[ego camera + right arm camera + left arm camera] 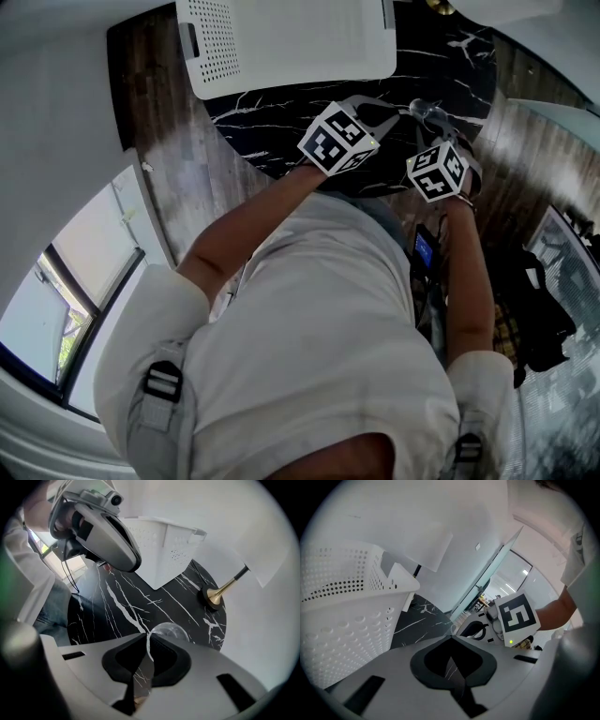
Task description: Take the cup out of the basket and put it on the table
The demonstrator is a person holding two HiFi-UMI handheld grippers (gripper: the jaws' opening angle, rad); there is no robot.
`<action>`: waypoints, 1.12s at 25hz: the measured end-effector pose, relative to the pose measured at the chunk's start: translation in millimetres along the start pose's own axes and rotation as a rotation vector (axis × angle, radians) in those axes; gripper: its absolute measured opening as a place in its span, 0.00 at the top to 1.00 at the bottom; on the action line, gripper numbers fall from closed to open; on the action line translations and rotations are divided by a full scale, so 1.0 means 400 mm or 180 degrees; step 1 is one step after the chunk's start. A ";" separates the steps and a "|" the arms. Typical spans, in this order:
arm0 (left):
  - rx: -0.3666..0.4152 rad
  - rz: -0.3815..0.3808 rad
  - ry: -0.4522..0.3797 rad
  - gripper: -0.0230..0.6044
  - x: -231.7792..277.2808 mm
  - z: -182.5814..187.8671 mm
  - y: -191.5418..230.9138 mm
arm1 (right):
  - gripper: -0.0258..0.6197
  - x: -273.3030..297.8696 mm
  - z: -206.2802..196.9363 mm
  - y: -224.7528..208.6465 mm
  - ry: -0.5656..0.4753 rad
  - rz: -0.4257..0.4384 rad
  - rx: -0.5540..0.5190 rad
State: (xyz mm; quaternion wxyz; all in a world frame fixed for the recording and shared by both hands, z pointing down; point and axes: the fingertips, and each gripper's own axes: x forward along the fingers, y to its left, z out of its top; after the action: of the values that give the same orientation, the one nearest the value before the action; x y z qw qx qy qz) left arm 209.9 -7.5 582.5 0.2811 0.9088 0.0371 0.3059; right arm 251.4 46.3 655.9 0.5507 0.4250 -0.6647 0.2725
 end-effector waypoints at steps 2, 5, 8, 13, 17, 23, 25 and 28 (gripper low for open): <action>0.0012 0.0006 0.0007 0.95 0.000 -0.002 -0.001 | 0.92 0.001 -0.003 0.000 0.0010 -0.0018 -0.0024; 0.0034 0.0030 0.0003 0.95 -0.008 -0.004 -0.005 | 0.92 0.000 -0.005 0.004 0.0004 -0.0021 -0.0041; 0.0059 0.0062 0.0005 0.95 -0.018 -0.003 -0.006 | 0.84 -0.001 -0.006 0.003 -0.0040 0.0011 0.0005; 0.0132 0.0157 -0.0026 0.95 -0.071 0.010 -0.023 | 0.76 -0.045 0.000 0.005 -0.0219 0.0003 0.0118; 0.0204 0.0246 -0.0084 0.95 -0.130 0.023 -0.051 | 0.73 -0.120 0.005 -0.009 -0.0458 -0.0172 0.0292; 0.0332 0.0366 -0.0540 0.95 -0.264 0.114 -0.131 | 0.73 -0.311 0.100 -0.034 -0.1255 -0.0424 0.0617; 0.0377 0.0391 -0.0716 0.95 -0.313 0.136 -0.168 | 0.76 -0.388 0.148 -0.013 -0.1631 -0.0379 0.0770; 0.0426 0.0418 -0.0985 0.95 -0.386 0.165 -0.226 | 0.89 -0.509 0.213 0.022 -0.2154 -0.0398 0.0888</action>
State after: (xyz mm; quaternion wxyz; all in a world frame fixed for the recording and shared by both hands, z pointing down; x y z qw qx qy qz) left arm 132.3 -0.9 408.6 0.2018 0.9622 -0.0457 0.1770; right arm 207.8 33.9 439.8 0.2521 0.6018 -0.7384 0.1704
